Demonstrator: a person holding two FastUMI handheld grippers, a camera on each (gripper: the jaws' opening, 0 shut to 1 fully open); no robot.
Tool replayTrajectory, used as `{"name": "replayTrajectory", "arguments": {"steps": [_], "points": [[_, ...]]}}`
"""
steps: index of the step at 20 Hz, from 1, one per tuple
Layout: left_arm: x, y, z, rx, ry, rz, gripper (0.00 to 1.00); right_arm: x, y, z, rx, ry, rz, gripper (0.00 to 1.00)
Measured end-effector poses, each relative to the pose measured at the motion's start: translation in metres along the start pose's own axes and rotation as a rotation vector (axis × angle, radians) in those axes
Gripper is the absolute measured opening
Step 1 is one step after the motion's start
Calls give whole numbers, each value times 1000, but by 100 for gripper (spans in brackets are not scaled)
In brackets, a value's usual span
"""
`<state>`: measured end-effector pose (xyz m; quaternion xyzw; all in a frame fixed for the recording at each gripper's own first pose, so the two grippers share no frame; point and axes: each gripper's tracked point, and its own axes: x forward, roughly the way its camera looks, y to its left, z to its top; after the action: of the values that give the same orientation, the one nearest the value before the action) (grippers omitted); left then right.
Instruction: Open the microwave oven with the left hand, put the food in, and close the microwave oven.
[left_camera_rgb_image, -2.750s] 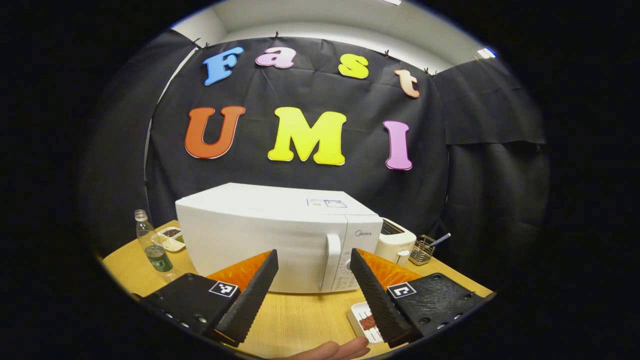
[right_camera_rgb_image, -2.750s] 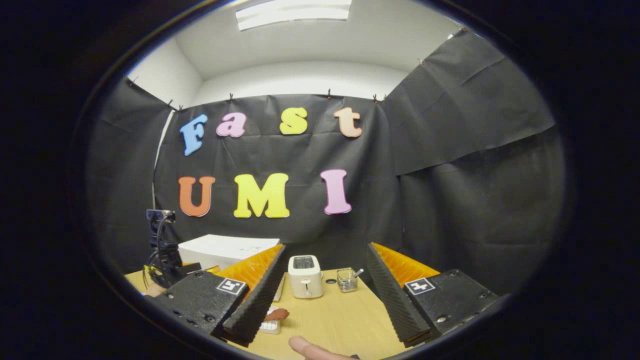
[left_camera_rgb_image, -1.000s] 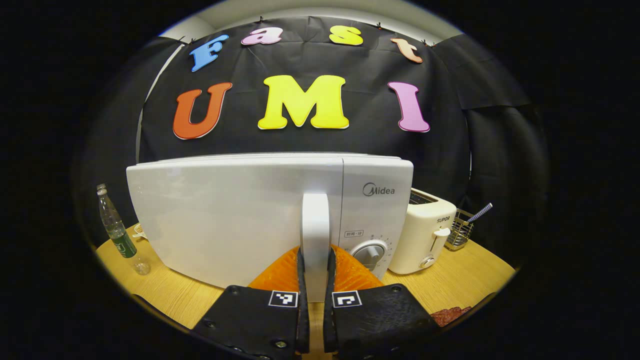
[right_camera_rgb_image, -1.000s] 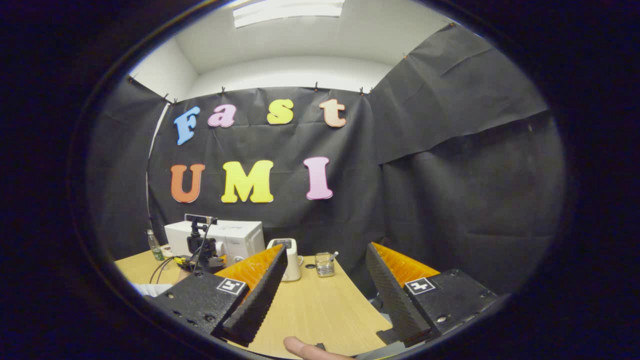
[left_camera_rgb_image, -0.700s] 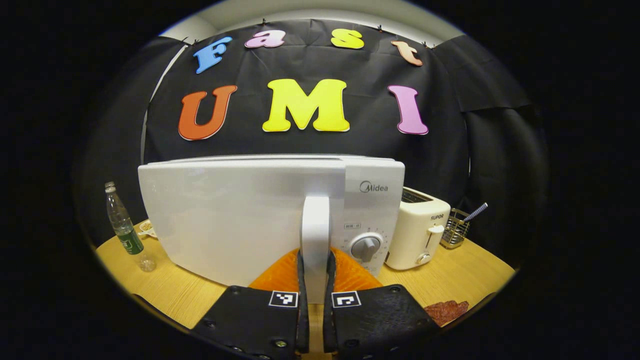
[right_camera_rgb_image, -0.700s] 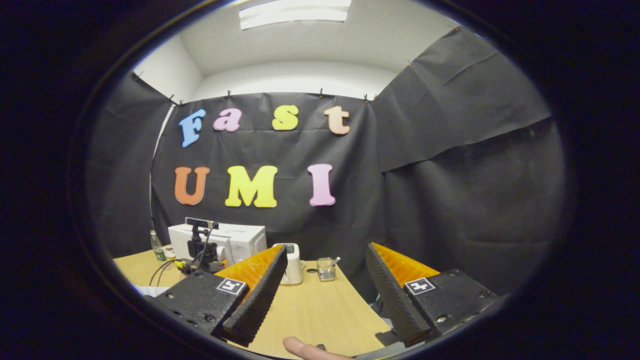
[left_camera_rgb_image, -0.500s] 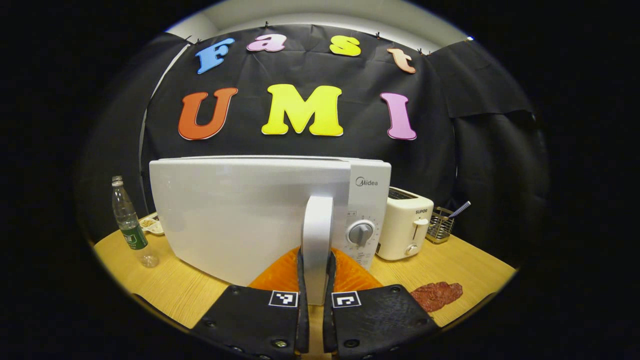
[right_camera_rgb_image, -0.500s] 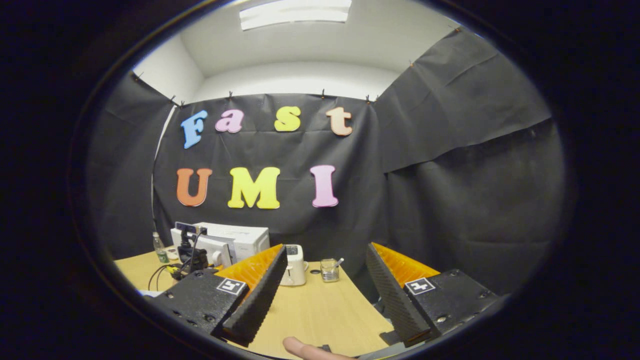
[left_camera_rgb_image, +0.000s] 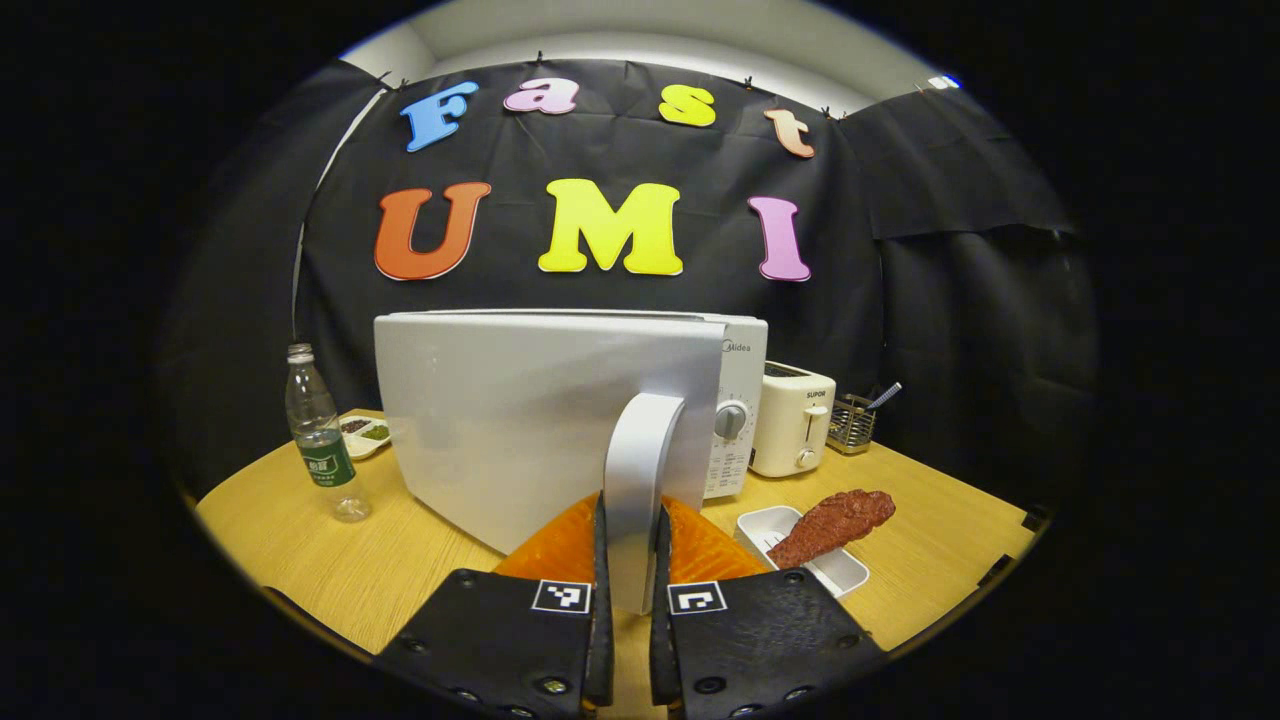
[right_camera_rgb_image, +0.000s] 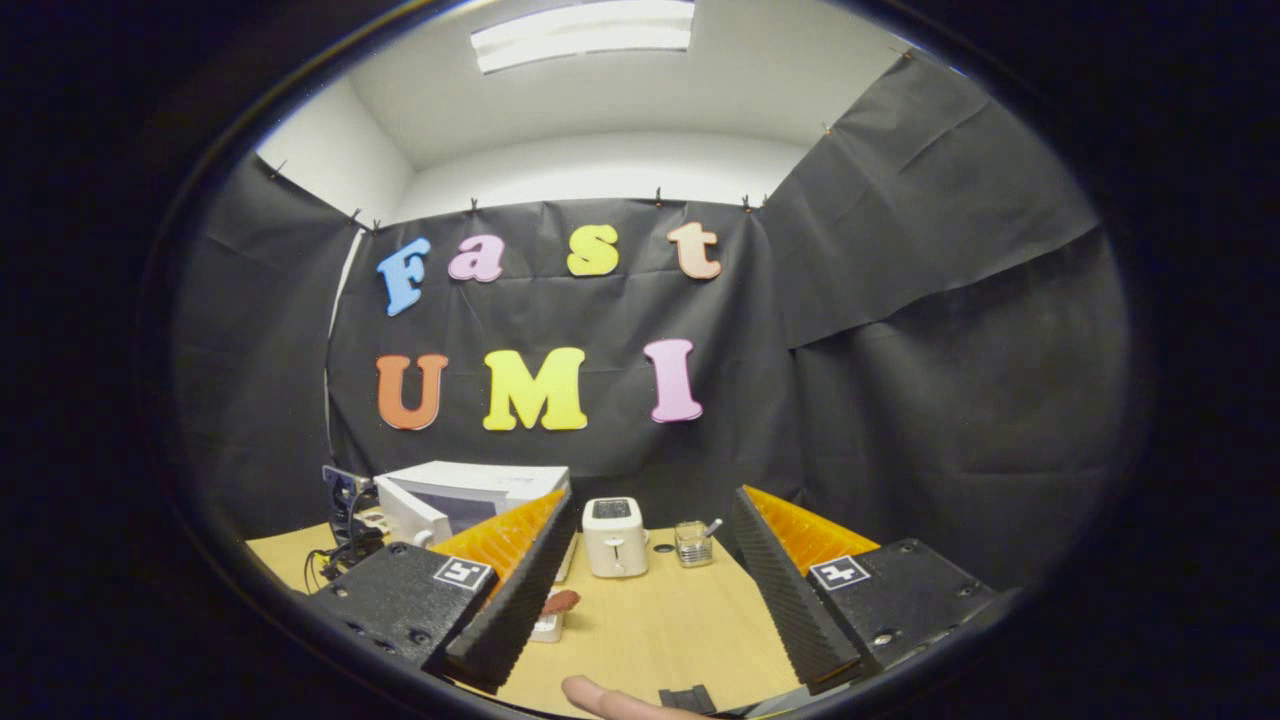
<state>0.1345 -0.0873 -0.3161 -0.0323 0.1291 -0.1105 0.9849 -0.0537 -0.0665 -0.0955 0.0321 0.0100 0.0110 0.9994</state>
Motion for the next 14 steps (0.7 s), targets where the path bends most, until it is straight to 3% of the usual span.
{"name": "replayTrajectory", "arguments": {"steps": [6, 8, 9, 10, 11, 13, 14], "points": [[-61, 58, -11, 5, 9, 71, 14, 5, 15, -13, -16, 32, 22, 100], [-87, 83, -21, 7, 39, 103, 19, 8, 22, -20, -19, 50, 37, 100], [-103, 96, -24, -1, 42, 123, 29, 9, 25, -22, -18, 57, 45, 100], [-120, 112, -25, -7, 30, 154, 33, 10, 29, -24, -19, 62, 52, 100], [-139, 122, -23, -19, 19, 173, 73, 10, 31, -27, -18, 67, 59, 100], [-167, 140, -21, -33, 10, 217, 92, 13, 36, -30, -16, 78, 65, 100], [-177, 145, -15, -40, -2, 228, 91, 15, 37, -32, -17, 84, 64, 100]]}}
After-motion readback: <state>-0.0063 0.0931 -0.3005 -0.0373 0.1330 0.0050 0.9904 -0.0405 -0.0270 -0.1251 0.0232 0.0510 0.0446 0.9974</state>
